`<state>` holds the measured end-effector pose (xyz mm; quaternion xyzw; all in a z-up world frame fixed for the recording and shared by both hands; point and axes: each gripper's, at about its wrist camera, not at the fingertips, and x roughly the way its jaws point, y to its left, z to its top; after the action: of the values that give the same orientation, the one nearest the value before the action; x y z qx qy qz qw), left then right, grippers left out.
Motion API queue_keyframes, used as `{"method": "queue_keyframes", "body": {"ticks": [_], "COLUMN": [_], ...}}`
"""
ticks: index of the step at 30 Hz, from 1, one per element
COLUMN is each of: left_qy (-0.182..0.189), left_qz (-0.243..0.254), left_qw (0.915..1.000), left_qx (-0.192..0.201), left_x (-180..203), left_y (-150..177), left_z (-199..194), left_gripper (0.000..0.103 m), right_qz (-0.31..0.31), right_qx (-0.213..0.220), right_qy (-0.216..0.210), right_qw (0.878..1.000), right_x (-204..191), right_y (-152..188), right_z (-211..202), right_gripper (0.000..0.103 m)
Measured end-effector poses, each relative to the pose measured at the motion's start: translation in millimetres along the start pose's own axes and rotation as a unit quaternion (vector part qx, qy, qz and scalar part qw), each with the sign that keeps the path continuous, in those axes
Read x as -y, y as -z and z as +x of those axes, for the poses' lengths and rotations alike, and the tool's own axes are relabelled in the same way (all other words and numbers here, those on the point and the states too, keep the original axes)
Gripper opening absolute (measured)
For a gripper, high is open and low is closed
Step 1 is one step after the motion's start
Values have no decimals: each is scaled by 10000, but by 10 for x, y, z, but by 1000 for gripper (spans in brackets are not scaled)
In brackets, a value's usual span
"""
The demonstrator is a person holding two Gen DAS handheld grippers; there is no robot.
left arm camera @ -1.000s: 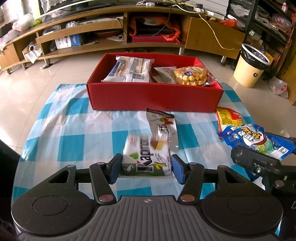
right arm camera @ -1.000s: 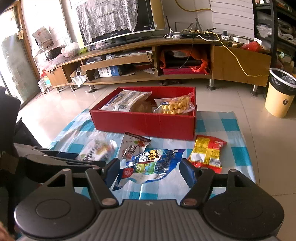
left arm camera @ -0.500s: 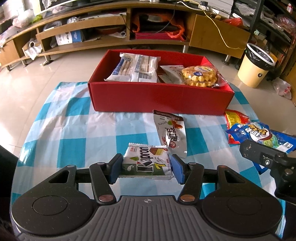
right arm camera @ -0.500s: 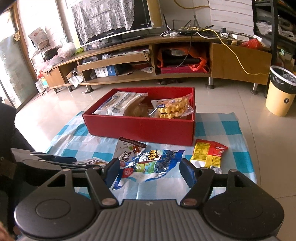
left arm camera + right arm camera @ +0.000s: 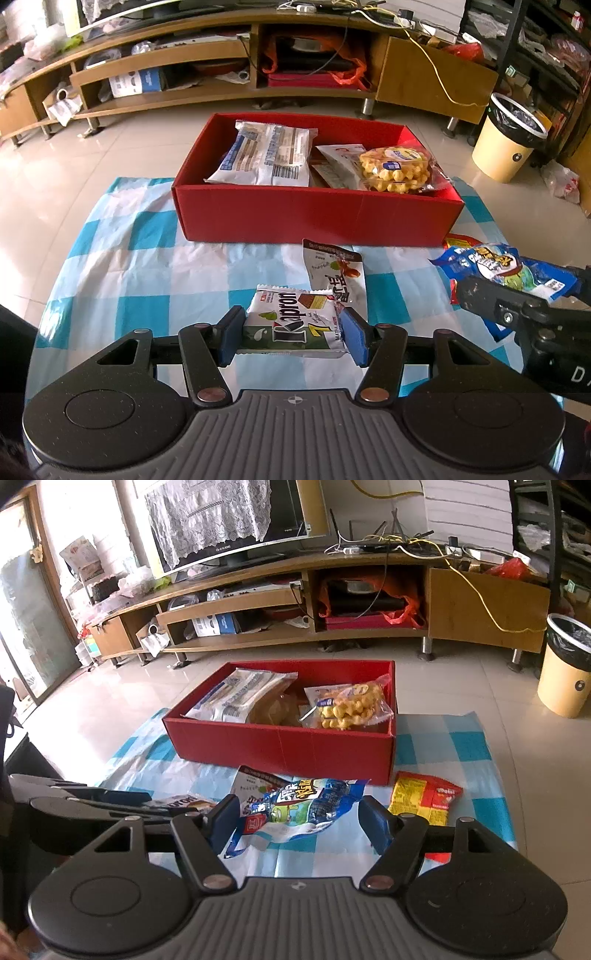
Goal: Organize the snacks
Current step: 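Carry the sausage packet and Kaprons packet over the red box with both grippers, then lower both packets into the red box and open both grippers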
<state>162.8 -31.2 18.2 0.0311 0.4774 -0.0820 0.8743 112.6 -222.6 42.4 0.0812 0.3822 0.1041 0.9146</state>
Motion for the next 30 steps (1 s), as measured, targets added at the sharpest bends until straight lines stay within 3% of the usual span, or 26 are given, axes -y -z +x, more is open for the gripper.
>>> {"method": "queue_keyframes", "body": {"ticks": [13, 30], "left_qy": [-74, -310], "left_qz": [230, 277], "left_qw": [9995, 9979], "left_qx": [217, 487], "left_x": [138, 194], "left_y": [-321, -1065], "left_z": [-19, 266], "left_gripper": [64, 64], "right_qz": [20, 74], "right_qx": [84, 258], "right_qy": [-61, -145], "right_qw": [9999, 9995], "right_x": [103, 295], "right_y": [-200, -780], "right_z": [121, 575], "right_gripper": [67, 67]}}
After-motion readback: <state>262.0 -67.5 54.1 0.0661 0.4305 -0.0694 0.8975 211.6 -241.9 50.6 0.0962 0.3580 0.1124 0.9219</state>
